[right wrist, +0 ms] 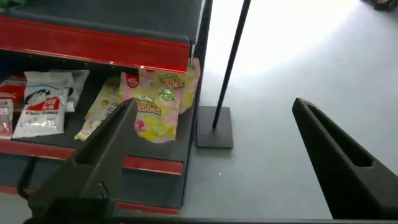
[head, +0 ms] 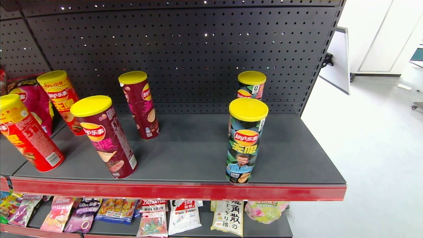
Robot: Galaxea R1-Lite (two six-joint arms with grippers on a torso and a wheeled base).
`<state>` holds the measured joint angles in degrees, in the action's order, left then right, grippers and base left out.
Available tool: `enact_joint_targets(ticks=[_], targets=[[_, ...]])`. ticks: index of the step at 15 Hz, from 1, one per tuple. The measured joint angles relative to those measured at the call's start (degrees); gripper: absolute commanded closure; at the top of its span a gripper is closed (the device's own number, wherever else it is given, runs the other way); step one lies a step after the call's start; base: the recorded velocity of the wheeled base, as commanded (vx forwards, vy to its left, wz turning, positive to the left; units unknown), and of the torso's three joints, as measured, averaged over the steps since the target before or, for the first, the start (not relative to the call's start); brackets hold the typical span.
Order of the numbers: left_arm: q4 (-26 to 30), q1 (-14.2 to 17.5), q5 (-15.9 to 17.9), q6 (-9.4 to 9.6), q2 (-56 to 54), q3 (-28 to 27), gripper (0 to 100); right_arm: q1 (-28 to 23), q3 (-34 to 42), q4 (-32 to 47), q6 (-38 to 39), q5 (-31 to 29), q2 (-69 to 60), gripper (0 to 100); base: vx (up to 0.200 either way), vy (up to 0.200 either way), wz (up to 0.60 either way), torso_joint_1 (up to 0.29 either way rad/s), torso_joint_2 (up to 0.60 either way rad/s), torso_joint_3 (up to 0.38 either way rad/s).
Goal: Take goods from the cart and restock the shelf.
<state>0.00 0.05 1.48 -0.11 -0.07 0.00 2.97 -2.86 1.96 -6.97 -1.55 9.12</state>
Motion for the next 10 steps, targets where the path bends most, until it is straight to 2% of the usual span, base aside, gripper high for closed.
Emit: enact_joint_targets(ticks=[3, 5, 7, 8, 10], targets=[[0.0, 0.02, 0.0, 0.01, 0.0, 0.0, 0, -2.01, 0.55, -1.17, 0.93, 2.5, -4.06, 0, 0.0, 0.0, 0.0, 0.0, 0.0, 0.0], [0.0, 0.0, 0.02, 0.04, 0.0, 0.0, 0, -2.57, 2.12, -6.21, 3.85, 4.85, -6.86, 0, 0.0, 0.0, 0.0, 0.0, 0.0, 0.0], [0.0, 0.05, 0.02, 0.06, 0.0, 0.0, 0, -2.84, 2.49, -4.96, 5.63, 10.11, -8.13, 0, 0.0, 0.0, 0.0, 0.0, 0.0, 0.0], [0.0, 0.02, 0.02, 0.06, 0.0, 0.0, 0, -2.88, 2.35, -4.01, 6.9, 9.8, -8.5, 0, 0.0, 0.0, 0.0, 0.0, 0.0, 0.0], [0.0, 0.02, 0.02, 0.11, 0.0, 0.0, 0, -2.9, 2.4, -4.23, 5.3, 4.91, -8.85, 0, 0.0, 0.0, 0.0, 0.0, 0.0, 0.0]])
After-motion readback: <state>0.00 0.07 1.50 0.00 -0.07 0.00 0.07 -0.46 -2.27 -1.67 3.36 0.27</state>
